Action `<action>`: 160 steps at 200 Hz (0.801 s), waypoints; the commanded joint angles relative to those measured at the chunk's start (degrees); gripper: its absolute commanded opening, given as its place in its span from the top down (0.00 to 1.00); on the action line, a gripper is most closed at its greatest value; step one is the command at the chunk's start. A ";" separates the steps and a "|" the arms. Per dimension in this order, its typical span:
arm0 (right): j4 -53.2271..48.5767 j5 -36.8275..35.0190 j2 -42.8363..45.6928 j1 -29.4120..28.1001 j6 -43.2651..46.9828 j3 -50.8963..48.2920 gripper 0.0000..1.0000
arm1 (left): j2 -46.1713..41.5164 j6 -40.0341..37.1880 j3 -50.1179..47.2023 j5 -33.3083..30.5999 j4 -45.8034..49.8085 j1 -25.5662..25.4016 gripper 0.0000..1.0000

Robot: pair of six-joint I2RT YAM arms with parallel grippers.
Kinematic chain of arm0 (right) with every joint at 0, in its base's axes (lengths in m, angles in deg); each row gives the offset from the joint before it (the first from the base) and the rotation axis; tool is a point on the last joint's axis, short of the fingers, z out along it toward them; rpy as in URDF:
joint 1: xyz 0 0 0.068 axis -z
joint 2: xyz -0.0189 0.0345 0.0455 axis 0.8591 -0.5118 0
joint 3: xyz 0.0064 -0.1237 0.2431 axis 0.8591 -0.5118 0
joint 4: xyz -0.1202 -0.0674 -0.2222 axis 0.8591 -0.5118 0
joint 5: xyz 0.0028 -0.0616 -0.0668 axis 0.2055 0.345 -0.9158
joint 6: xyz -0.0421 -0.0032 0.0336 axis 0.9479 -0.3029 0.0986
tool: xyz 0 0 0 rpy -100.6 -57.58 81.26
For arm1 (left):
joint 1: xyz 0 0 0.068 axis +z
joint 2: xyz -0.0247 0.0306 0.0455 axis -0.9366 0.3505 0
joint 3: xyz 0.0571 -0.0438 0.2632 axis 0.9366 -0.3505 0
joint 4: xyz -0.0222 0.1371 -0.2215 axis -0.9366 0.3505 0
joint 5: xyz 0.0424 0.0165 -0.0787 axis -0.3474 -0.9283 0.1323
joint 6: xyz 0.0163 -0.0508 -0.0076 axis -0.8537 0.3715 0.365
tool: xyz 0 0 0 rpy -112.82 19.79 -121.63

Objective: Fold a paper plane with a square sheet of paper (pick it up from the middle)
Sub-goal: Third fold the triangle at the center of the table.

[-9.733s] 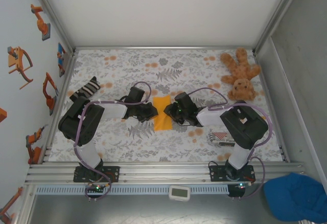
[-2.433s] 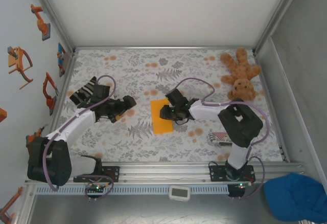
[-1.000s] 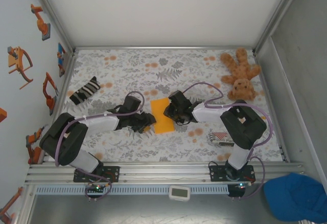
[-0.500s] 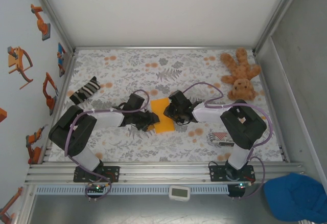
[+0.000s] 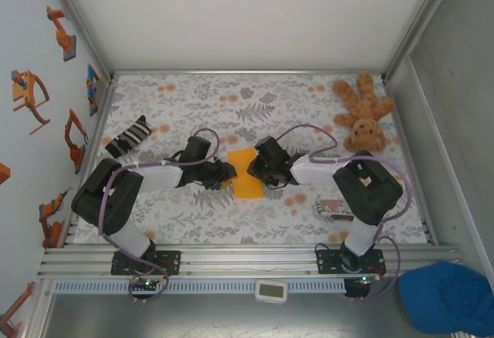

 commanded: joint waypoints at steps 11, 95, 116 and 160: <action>-1.34 -1.17 -1.00 0.45 -0.13 -1.81 0.69 | 2.18 -1.04 1.93 2.93 -1.86 0.53 0.73; 0.10 -4.99 6.88 0.45 7.07 -1.98 0.59 | 2.43 -0.12 2.22 3.00 -0.91 1.14 0.97; -2.03 -9.12 11.62 0.47 13.80 -2.21 0.47 | 1.66 -0.10 2.57 2.90 -0.10 1.54 1.00; 3.43 -9.78 21.46 0.33 29.91 -8.29 0.19 | 0.59 -0.84 4.19 2.37 2.38 3.71 1.00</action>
